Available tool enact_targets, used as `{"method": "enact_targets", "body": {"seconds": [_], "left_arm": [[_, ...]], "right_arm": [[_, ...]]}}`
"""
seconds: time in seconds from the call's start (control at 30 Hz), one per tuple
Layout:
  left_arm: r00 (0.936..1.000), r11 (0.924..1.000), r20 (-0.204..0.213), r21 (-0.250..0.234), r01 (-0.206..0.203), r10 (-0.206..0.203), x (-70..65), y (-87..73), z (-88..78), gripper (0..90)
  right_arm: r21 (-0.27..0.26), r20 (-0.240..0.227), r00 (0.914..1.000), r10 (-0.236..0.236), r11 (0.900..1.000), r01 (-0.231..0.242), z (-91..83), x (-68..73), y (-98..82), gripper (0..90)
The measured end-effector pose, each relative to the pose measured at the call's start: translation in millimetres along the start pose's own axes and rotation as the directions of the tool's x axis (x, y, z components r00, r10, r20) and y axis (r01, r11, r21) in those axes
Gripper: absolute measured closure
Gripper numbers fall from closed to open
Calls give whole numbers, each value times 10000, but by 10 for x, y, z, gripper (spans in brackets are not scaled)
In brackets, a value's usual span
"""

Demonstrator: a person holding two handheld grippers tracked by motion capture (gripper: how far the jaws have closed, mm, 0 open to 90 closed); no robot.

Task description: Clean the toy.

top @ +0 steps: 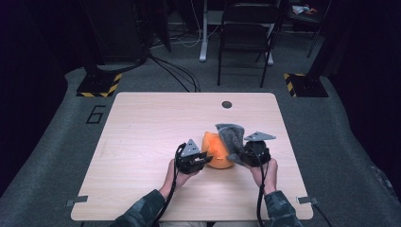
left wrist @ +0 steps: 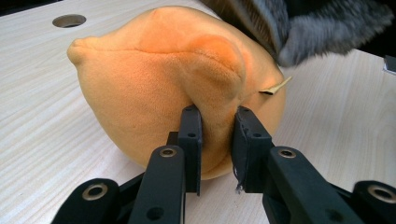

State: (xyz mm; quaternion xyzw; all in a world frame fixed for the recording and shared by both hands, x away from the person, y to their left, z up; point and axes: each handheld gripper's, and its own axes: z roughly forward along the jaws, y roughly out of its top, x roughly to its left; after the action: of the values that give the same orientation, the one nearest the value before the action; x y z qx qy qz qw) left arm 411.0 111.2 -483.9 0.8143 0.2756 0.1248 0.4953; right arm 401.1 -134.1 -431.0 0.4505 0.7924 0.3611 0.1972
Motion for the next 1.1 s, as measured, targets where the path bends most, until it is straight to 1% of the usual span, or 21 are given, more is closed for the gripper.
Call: {"method": "enact_targets", "body": {"seconds": [0.07,0.17,0.2,0.23,0.27,0.3,0.33,0.37,0.4,0.53,0.57,0.6,0.63,0.67,0.7,0.8,0.83,0.87,0.97,1.03,1.1], "left_arm": [[10000,10000,-85,48,12,-12,4,-3,-4,702],[9997,9997,-166,164,-170,173,-11,11,-39,547],[9991,9994,-316,184,-280,286,-38,10,-48,478],[9967,9976,-516,315,-616,632,-73,5,-49,429],[9905,9924,-722,483,-1136,1169,-106,-1,-39,416],[9859,9878,-759,573,-1449,1490,-126,-10,-14,408],[9862,9872,-686,628,-1468,1510,-138,-15,14,406],[9840,9858,-800,673,-1541,1593,-147,-18,43,405],[9809,9833,-879,702,-1679,1737,-149,-21,67,423],[9814,9857,-1011,598,-1577,1631,-146,-48,80,628],[9830,9874,-1011,559,-1480,1530,-145,-50,78,669],[9836,9880,-1004,548,-1447,1497,-147,-48,74,701],[9846,9890,-995,501,-1393,1438,-147,-46,72,726],[9859,9905,-993,416,-1313,1349,-144,-43,70,746],[9880,9922,-939,363,-1195,1224,-139,-35,64,762],[9950,9976,-722,187,-672,684,-109,-2,30,781],[9958,9983,-715,149,-557,566,-99,6,21,784],[9977,9993,-574,132,-347,354,-82,18,10,785],[9991,9999,-398,-53,116,-118,-52,52,-33,790],[9989,9994,-370,-216,268,-276,-53,71,-53,792],[9988,9987,-167,-235,461,-465,-58,89,-69,793]], "right_arm": [[249,193,9997,-136,9996,131,112,80,-28,752],[269,224,9997,-26,9996,20,170,50,-49,752],[263,178,9998,60,9996,-65,168,33,-56,752],[243,202,9998,-95,9997,90,170,10,-64,752],[243,201,9998,68,9997,-73,172,11,-71,752],[261,213,9996,160,9995,-165,174,8,-76,751],[285,151,9998,106,9995,-110,175,-2,-80,751],[252,148,9999,-86,9996,82,181,-14,-83,750],[272,146,9999,32,9996,-36,185,1,-82,749],[335,163,9999,-14,9994,9,205,9,-95,742],[367,104,9999,29,9993,-33,206,3,-101,740],[315,68,10000,40,9995,-42,210,-4,-106,740],[284,58,9999,-142,9995,140,208,-20,-112,741],[233,94,9998,-161,9996,159,205,-21,-111,742],[187,212,9998,-17,9998,13,195,-8,-106,744],[-159,325,9995,61,9999,-55,135,-20,-70,751],[-276,290,9996,8,9996,0,95,-35,-46,752],[-409,340,9994,42,9992,-28,72,-42,-32,753],[-742,203,9995,228,9970,-212,-33,-26,31,752],[-925,33,9999,158,9956,-155,-105,18,79,752],[-1113,-165,9998,54,9938,-72,-158,81,119,751]]}}
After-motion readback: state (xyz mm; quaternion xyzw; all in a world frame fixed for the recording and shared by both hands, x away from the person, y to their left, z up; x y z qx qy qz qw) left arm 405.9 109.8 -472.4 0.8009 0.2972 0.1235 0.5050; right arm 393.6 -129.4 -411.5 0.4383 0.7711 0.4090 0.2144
